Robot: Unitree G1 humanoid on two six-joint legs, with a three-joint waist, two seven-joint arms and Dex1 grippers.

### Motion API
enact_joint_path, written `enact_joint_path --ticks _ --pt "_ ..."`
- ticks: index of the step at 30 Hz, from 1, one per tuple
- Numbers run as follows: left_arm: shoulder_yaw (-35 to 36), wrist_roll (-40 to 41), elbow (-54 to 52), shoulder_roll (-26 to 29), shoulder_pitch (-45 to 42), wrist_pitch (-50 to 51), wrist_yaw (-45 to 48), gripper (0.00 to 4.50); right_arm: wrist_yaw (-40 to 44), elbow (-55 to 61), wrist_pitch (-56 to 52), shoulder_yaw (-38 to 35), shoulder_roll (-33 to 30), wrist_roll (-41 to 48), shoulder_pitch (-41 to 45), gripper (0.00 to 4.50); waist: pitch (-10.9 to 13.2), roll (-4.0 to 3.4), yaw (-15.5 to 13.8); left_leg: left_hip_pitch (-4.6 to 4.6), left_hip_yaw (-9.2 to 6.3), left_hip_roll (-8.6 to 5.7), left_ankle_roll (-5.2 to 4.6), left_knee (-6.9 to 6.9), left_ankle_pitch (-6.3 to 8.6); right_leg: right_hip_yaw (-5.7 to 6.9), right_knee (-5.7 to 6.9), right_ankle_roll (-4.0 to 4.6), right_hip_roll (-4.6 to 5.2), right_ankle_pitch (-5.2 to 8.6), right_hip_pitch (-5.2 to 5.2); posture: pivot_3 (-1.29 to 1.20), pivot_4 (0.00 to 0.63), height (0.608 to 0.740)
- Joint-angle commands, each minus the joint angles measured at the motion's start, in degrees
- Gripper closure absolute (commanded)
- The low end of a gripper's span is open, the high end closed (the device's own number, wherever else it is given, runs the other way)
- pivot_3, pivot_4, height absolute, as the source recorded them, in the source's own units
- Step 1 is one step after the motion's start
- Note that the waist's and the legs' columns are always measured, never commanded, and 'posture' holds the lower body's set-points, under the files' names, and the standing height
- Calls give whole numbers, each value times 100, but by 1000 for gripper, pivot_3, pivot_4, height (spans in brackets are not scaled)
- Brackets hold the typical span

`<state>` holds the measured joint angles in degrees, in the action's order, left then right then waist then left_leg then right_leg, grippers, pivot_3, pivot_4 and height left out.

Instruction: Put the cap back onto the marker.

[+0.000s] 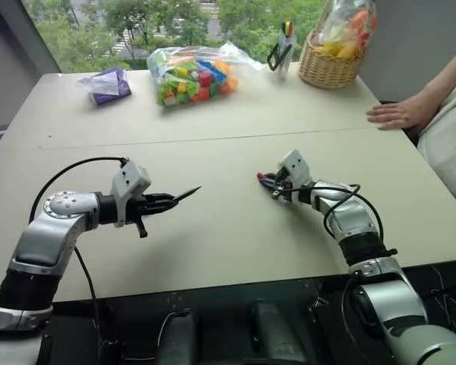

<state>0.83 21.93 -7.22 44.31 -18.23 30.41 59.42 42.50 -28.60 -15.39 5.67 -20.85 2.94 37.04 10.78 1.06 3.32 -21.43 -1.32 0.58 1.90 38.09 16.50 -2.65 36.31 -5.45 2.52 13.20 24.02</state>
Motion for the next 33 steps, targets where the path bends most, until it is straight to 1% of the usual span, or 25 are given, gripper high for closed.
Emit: enact_joint_path --ticks 1,5,8,14,18,21,26,33 --pt "95 30 -148 28 -19 -102 -22 4500 -27 -102 -161 162 49 -118 -138 4454 0 0 0 0 0 0 0 0 0 0 0 0 0 0 0 0 150 740" --pt "77 14 -93 24 -54 -128 -4 4500 7 -49 -208 150 22 -88 -110 4454 0 0 5 0 0 0 0 0 0 0 0 0 0 0 0 0 150 740" --pt "41 4 -42 21 -87 -205 67 4500 295 315 -24 229 -169 -91 -143 4454 1 -1 0 0 0 0 0 0 0 0 0 0 0 0 0 0 150 740" --pt "-281 -256 231 30 -278 -765 394 4500 1417 1425 613 651 -998 -203 -104 4454 8 -11 -74 -16 4 -3 0 -3 0 0 -3 0 3 0 16 0 150 740" --pt "-503 -446 481 -41 -527 -1274 616 4500 1994 1855 883 880 -1365 -244 66 4454 8 -10 -83 -28 6 -4 0 -2 0 0 -4 -1 3 0 30 0 150 740" --pt "-601 -556 641 -129 -694 -1602 721 4500 2240 2086 837 942 -1422 -178 209 4454 8 -9 -80 -29 6 -3 0 -2 0 0 -4 -1 2 0 32 0 150 740" --pt "-749 -834 967 -324 -1035 -2242 766 4500 2545 2384 613 1054 -1323 -81 459 4454 8 -9 -93 -33 5 -3 0 -2 0 1 -5 0 2 0 32 0 150 740" --pt "-762 -852 964 -380 -1087 -2339 844 4500 2612 2373 645 1126 -1249 -149 581 4454 8 -9 -94 -43 4 -4 0 -1 0 1 -6 -1 3 0 41 0 150 740"
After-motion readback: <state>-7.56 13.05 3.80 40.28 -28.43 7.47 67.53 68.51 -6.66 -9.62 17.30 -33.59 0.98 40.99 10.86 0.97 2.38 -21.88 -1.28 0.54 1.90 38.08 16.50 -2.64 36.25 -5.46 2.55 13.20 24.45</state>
